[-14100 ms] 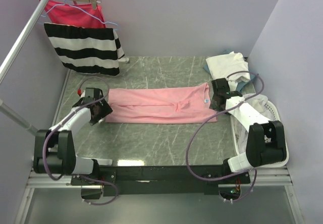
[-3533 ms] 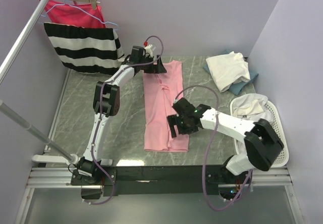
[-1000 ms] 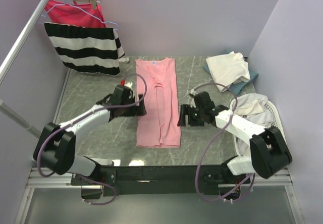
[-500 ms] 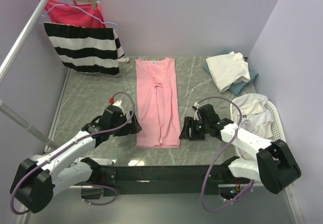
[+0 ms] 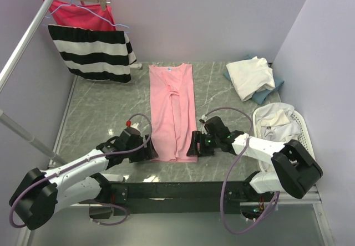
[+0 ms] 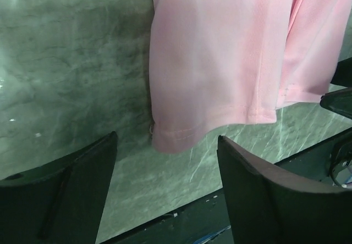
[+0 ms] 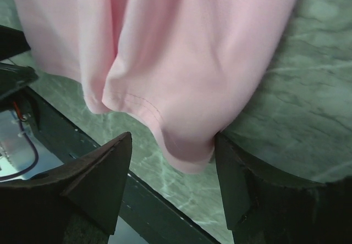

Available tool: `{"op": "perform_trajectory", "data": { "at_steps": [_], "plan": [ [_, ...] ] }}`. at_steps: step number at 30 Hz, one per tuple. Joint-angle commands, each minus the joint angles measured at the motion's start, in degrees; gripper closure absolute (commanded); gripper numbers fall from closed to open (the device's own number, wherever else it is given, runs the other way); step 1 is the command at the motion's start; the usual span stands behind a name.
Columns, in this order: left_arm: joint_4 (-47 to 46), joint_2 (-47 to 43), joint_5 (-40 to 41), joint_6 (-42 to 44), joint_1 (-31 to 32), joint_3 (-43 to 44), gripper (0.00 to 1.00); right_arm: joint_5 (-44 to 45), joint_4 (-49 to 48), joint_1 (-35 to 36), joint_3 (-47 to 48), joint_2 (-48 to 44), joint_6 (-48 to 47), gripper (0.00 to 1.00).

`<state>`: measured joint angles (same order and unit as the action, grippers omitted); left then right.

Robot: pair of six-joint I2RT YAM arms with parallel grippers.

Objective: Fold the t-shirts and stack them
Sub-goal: Grab the bottom of the folded rectangular tshirt with both arms

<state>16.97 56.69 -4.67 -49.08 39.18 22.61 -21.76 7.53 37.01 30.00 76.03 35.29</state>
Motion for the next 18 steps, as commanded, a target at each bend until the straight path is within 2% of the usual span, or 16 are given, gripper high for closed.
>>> {"op": "perform_trajectory", "data": {
  "at_steps": [1, 4, 7, 8, 10, 11, 12, 13, 14, 17, 18],
  "plan": [
    [-4.8, 1.8, 0.9, -2.2, 1.3, -1.1, 0.24, 2.0, -1.2, 1.4, -0.4, 3.3, 2.1, 0.32],
    [-7.1, 2.6, 1.4, -2.2, 1.4, -2.0, 0.33, 2.3, -2.1, 1.6, -0.6, 4.1, 2.9, 0.37],
    [-9.0, 3.7, 1.8, -2.1, 1.4, -2.1, 0.47, 3.3, -1.7, 1.7, -0.5, 4.7, 3.0, 0.42],
    [-9.4, 4.6, 2.2, -1.8, 1.4, -2.0, 0.57, 3.8, -1.6, 1.7, -0.4, 4.7, 2.7, 0.43],
    [-10.0, 5.4, 2.8, -1.5, 1.4, -1.5, 0.67, 4.4, -1.6, 1.7, -0.2, 4.7, 2.6, 0.46],
    [-10.3, 6.1, 3.1, -1.1, 1.4, -1.4, 0.77, 4.7, -1.4, 1.7, 0.1, 4.7, 2.3, 0.47],
    [-10.6, 6.4, 3.4, -0.8, 1.4, -1.3, 0.82, 5.1, -1.3, 1.7, 0.1, 4.7, 2.2, 0.53],
    [-10.9, 6.7, 3.3, -0.7, 1.4, -1.0, 0.87, 5.3, -1.3, 1.7, 0.1, 4.5, 1.9, 0.55],
    [-11.1, 7.3, 3.4, -0.4, 1.4, -0.8, 0.97, 5.3, -1.6, 1.7, 0.2, 4.2, 1.7, 0.57],
    [-10.0, 7.0, 1.8, 0.0, 1.4, -0.5, 0.99, 4.3, -1.8, 1.7, 0.0, 3.3, 1.2, 0.83],
    [-9.4, 6.5, 1.2, -0.2, 1.7, -0.5, 0.99, 3.9, -1.8, 1.7, -0.5, 2.8, 1.3, 0.98]
  ]
}}
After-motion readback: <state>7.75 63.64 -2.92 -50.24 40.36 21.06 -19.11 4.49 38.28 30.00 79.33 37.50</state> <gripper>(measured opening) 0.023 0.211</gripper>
